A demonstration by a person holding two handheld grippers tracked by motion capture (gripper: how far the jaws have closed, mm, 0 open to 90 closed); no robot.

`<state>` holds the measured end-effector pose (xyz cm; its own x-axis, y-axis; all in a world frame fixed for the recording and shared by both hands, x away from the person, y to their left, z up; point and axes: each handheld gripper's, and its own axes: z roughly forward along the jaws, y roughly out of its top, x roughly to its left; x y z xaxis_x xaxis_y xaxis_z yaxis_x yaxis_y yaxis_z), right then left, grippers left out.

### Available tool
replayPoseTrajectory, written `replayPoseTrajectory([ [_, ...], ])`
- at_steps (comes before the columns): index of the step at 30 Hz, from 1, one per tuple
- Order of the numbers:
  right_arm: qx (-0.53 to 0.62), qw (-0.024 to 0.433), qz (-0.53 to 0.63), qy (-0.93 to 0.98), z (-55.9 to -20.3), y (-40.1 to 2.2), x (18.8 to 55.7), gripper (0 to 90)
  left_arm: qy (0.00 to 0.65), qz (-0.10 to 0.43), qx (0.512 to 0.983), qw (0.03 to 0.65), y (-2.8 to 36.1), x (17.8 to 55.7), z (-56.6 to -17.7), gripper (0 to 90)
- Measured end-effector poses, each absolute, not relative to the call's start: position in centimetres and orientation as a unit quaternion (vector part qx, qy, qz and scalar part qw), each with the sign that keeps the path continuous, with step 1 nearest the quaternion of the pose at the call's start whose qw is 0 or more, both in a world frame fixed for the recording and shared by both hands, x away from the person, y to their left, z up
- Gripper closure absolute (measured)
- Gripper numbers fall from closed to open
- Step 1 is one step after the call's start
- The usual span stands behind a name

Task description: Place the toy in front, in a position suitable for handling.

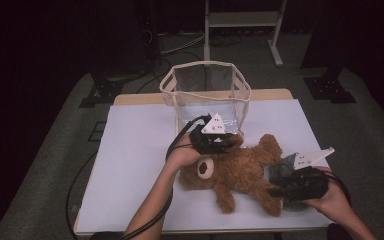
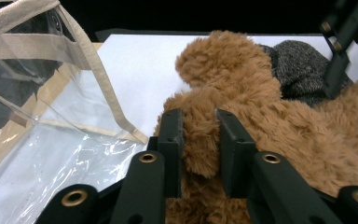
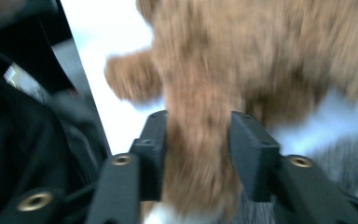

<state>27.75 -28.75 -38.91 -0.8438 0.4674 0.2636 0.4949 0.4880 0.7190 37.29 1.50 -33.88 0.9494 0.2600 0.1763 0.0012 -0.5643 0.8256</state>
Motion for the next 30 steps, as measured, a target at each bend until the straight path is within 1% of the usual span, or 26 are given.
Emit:
replayPoseTrajectory([
  [2, -0.278, -0.002, -0.441, -0.853, -38.4, -28.2, 28.2, 45.6, 0.073, 0.138, 0.873, 0.461, 1.7, 37.3, -33.7, 70.4],
  [4, -0.274, -0.029, -0.446, -0.852, -38.2, -27.2, 28.9, 40.4, 0.065, 0.136, 0.875, 0.46, 2.1, 37.1, -33.5, 64.3],
  [6, -0.269, -0.069, -0.43, -0.859, -38.7, -25.7, 29.7, 35.1, 0.059, 0.131, 0.878, 0.457, 2.7, 36.9, -33.3, 58.9],
  [7, -0.264, -0.077, -0.424, -0.863, -38.9, -25.4, 29.9, 34.3, 0.058, 0.128, 0.877, 0.46, 3.0, 36.7, -33.3, 56.2],
  [8, -0.261, -0.081, -0.422, -0.864, -39.2, -25.0, 30.1, 31.0, 0.054, 0.13, 0.874, 0.465, 3.7, 36.5, -33.3, 53.4],
  [10, -0.256, -0.104, -0.422, -0.863, -39.7, -24.4, 30.5, 24.2, 0.051, 0.128, 0.869, 0.475, 4.9, 36.3, -33.3, 45.5],
  [11, -0.257, -0.106, -0.426, -0.861, -39.9, -24.3, 30.6, 23.1, 0.05, 0.13, 0.867, 0.478, 5.3, 36.2, -33.3, 43.1],
  [14, -0.263, -0.093, -0.441, -0.853, -40.2, -24.6, 31.0, 23.1, 0.042, 0.134, 0.865, 0.482, 7.1, 35.7, -33.7, 35.9],
  [15, -0.265, -0.09, -0.443, -0.852, -40.3, -24.7, 31.0, 23.0, 0.039, 0.138, 0.864, 0.483, 7.8, 35.5, -34.1, 33.8],
  [17, -0.268, -0.086, -0.45, -0.848, -40.5, -24.9, 31.2, 22.8, 0.044, 0.143, 0.863, 0.482, 8.8, 35.2, -34.8, 26.4],
  [20, -0.269, -0.081, -0.456, -0.845, -40.9, -25.0, 31.5, 22.0, 0.038, 0.152, 0.862, 0.482, 9.8, 34.9, -36.2, 19.5],
  [22, -0.268, -0.081, -0.459, -0.843, -41.0, -25.1, 31.7, 21.5, 0.04, 0.154, 0.858, 0.487, 10.5, 34.7, -37.4, 16.7],
  [25, -0.267, -0.078, -0.461, -0.843, -41.2, -25.2, 31.8, 20.9, 0.034, 0.157, 0.855, 0.493, 11.3, 34.6, -39.1, 15.6],
  [27, -0.263, -0.074, -0.458, -0.846, -41.3, -25.2, 32.0, 19.9, 0.03, 0.161, 0.851, 0.5, 11.6, 34.8, -40.3, 11.1],
  [28, -0.26, -0.075, -0.454, -0.849, -41.4, -25.1, 32.1, 19.4, 0.043, 0.156, 0.852, 0.497, 11.8, 35.1, -41.1, 10.1],
  [30, -0.259, -0.07, -0.445, -0.854, -41.7, -25.0, 32.3, 19.1, 0.058, 0.153, 0.85, 0.501, 11.7, 35.4, -42.1, 4.3],
])
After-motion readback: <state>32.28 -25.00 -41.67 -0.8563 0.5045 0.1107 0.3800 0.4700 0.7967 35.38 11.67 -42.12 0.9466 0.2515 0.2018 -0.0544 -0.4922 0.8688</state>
